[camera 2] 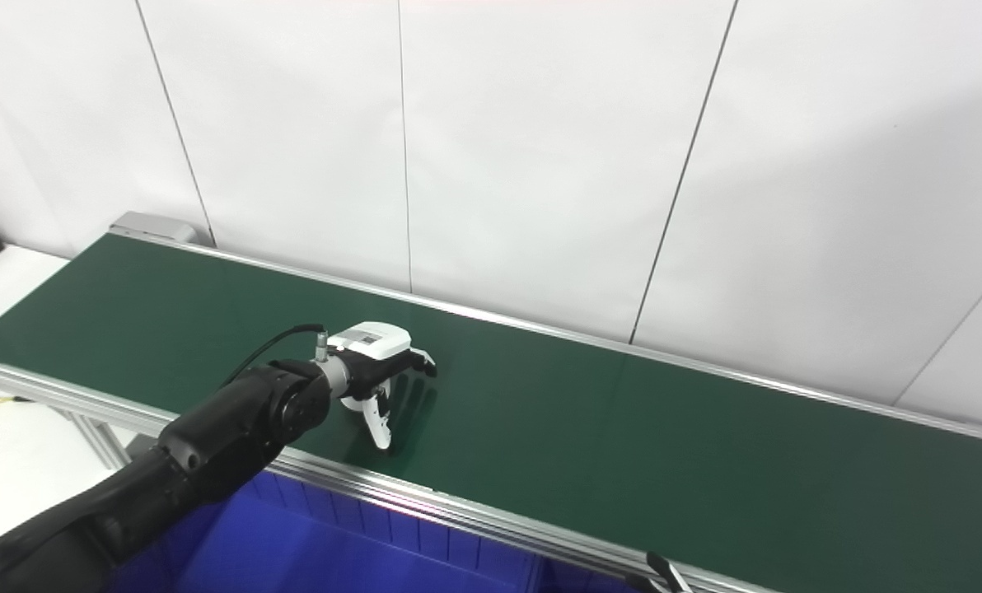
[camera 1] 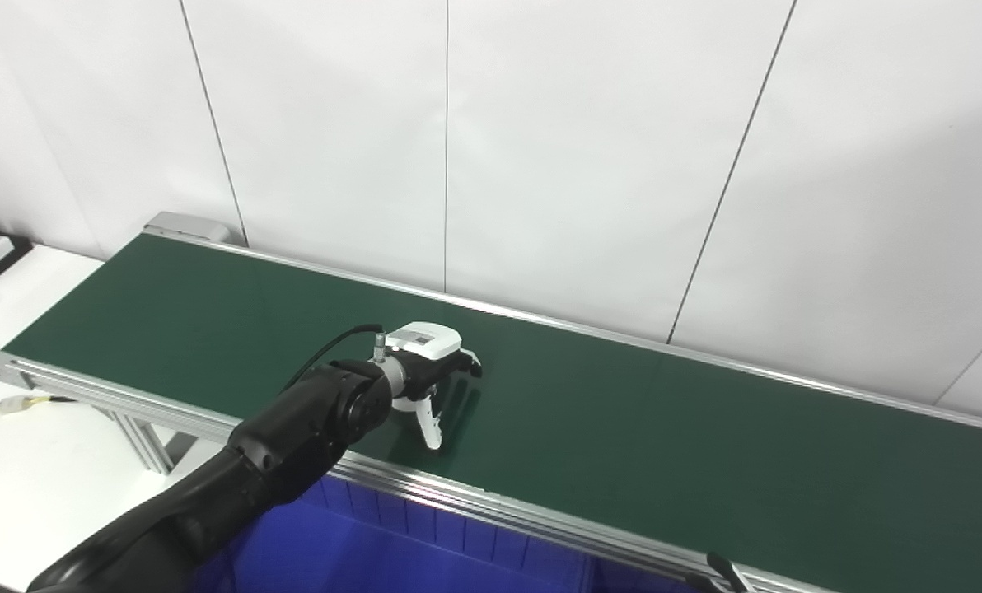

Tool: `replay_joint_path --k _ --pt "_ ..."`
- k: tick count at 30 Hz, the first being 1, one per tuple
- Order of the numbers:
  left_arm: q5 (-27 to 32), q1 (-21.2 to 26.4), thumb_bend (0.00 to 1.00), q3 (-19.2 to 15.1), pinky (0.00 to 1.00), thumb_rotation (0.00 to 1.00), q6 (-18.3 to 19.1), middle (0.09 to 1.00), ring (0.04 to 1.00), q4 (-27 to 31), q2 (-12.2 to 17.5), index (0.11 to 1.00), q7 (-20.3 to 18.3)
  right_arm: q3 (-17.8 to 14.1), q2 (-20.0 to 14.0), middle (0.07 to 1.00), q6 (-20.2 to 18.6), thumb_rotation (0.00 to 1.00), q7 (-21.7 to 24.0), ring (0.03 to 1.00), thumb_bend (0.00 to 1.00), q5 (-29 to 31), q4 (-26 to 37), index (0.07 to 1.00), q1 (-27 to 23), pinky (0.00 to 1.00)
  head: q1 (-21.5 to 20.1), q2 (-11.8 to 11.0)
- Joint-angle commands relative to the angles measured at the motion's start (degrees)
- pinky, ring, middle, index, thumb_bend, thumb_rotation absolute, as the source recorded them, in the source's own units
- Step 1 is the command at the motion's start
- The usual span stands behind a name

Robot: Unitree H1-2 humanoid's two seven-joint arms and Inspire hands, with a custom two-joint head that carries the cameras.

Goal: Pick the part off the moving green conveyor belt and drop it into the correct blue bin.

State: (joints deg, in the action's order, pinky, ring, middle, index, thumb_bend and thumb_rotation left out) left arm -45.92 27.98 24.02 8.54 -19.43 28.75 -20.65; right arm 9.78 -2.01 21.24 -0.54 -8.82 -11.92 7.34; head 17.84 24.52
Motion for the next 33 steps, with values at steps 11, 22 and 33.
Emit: replay_joint_path --k 11,22,33 --pt "-0.5 1.8 0.9 -1.1 0.79 0.05 1.1 0.861 0.849 2.2 1.7 0.824 0.0 0.0 -0.2 0.764 1.5 0.75 0.5 0.708 0.35 0.2 2.1 0.868 -0.1 0.62 0.3 0.3" --pt "-0.6 1.2 0.92 -0.9 0.79 0.03 0.5 0.851 0.829 2.1 2.0 0.812 0.2 0.0 -0.2 0.768 2.0 0.74 0.7 0.72 0.35 0.9 2.1 0.875 0.0 0.64 0.1 0.6" --pt "-0.4 0.7 0.55 -0.7 0.66 0.0 -1.7 0.559 0.581 -2.1 -0.2 0.494 4.8 0.0 -0.1 0.772 1.2 0.74 0.7 0.727 0.37 0.8 2.9 0.877 0.4 0.65 -0.2 0.8"
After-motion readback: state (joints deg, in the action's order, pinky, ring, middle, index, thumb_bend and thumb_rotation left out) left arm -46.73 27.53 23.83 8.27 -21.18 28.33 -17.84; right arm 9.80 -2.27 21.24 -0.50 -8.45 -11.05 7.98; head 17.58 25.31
